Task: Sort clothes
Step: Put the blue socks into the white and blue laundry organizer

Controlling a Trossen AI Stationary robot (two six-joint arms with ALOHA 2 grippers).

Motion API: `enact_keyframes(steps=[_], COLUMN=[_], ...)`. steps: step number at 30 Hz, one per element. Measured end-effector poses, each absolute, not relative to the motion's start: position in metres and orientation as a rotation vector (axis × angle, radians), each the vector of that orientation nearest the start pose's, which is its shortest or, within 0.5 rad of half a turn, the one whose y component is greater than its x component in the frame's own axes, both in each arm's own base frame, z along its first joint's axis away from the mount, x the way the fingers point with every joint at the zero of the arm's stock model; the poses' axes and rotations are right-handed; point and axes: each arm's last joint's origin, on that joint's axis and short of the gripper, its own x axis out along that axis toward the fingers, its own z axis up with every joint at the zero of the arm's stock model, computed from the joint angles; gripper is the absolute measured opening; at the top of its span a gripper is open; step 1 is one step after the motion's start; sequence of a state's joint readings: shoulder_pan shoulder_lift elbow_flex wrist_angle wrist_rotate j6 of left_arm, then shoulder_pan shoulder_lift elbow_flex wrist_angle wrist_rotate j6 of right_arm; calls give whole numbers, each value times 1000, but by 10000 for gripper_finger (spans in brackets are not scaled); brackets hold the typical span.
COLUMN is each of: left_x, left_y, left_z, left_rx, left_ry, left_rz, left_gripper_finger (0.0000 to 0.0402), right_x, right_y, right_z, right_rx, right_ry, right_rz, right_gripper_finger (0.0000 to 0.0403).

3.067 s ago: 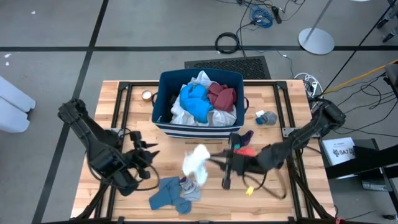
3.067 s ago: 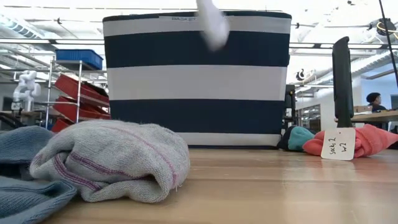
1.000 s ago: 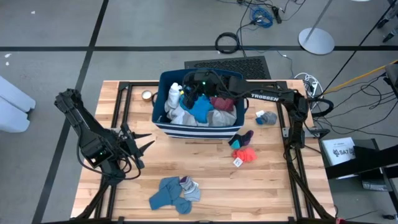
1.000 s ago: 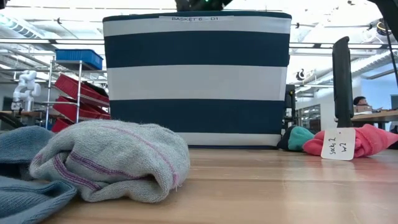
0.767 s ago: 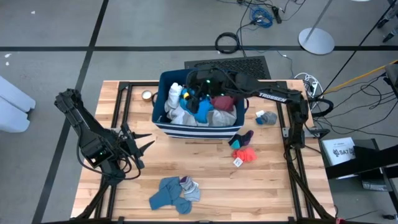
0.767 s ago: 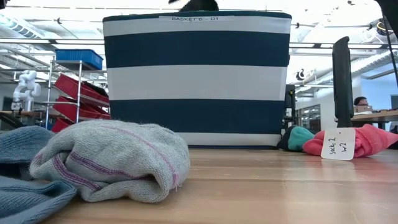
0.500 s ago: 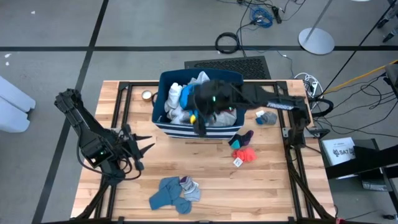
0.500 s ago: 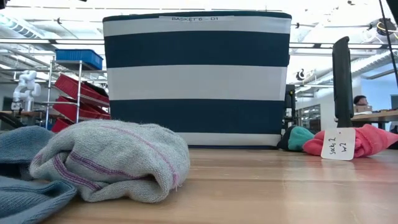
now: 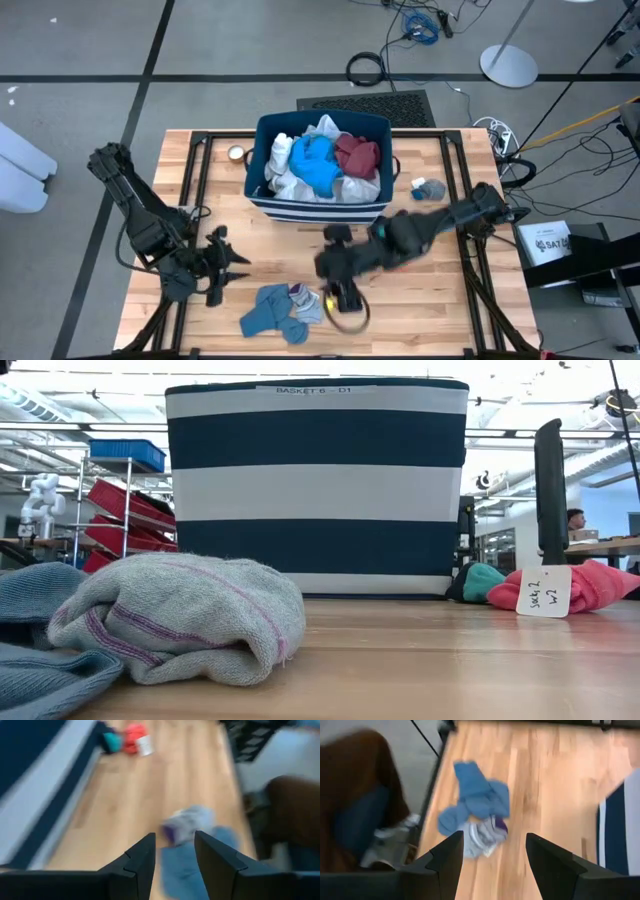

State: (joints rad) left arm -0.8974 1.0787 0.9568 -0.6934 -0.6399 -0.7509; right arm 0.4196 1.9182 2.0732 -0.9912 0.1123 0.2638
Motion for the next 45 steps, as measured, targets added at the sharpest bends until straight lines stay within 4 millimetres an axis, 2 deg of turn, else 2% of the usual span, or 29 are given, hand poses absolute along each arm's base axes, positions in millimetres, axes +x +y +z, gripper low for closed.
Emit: enact_keyframes(steps=[5,9,14,22,28,37,41,45], left_x=[153,161,172,184,188,196,201,208], left_y=[-171,-183,-197,-218,-225,-237,-235,-231], left_z=[299,284,256,208,189,166,155,157], left_rx=[-268,-270,-250,-244,-251,-353,-359,-396], left_ry=[645,717,813,1052,1143,1207,1268,1293], left_rz=[-159,-168,-94,-85,-79,-62,-33,-6], left_gripper_finger=[145,145,145,153,192,247,246,216], right_x=[368,366,361,360,360,360,360,360], right_y=[198,218,228,227,227,227,227,227], right_z=[325,289,264,258,258,258,258,258], right_rx=[-11,39,43,32,18,18,18,18], right_ry=[854,806,792,805,804,804,804,804], right_rz=[87,119,146,143,149,149,149,149], right_gripper_finger=[201,201,201,201,201,201,201,201])
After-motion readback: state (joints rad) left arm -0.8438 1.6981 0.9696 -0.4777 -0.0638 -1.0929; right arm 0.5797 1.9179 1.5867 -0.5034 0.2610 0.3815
